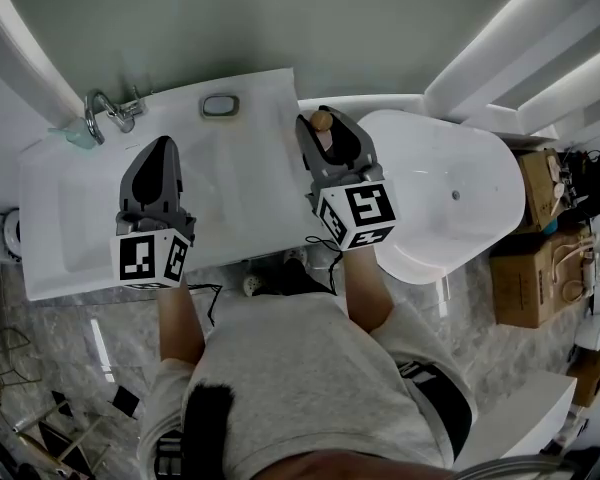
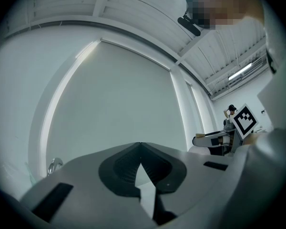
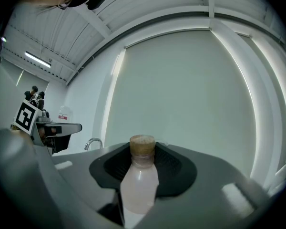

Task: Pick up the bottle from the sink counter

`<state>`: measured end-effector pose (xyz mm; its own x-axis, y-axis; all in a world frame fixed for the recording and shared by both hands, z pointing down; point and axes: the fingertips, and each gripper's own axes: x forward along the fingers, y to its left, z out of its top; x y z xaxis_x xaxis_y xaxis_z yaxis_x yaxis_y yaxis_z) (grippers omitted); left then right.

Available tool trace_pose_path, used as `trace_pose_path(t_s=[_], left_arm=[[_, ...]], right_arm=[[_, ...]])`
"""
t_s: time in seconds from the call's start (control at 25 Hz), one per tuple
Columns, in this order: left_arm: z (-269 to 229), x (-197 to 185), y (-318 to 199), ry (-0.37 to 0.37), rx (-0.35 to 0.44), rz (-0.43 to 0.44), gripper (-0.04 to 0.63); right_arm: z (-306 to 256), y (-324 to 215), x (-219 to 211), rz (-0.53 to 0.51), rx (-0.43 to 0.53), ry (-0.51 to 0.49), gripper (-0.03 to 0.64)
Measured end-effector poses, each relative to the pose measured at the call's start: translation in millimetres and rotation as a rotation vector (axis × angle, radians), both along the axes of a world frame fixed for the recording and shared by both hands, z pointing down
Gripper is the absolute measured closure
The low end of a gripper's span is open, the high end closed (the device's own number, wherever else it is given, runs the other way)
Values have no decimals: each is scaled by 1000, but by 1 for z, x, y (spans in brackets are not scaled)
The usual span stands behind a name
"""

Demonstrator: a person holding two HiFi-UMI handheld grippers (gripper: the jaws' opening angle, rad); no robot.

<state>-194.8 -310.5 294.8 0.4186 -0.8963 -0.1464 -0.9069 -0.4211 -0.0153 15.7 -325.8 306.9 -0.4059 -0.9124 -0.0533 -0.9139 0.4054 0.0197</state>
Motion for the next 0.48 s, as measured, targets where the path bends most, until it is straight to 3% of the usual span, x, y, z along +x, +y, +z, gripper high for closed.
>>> trace_pose_path(t_s=[0.48], left_arm=[[-15,8,21,-8,33,22,588]], right_arm=[[-12,30,10,30,38,-7,468]])
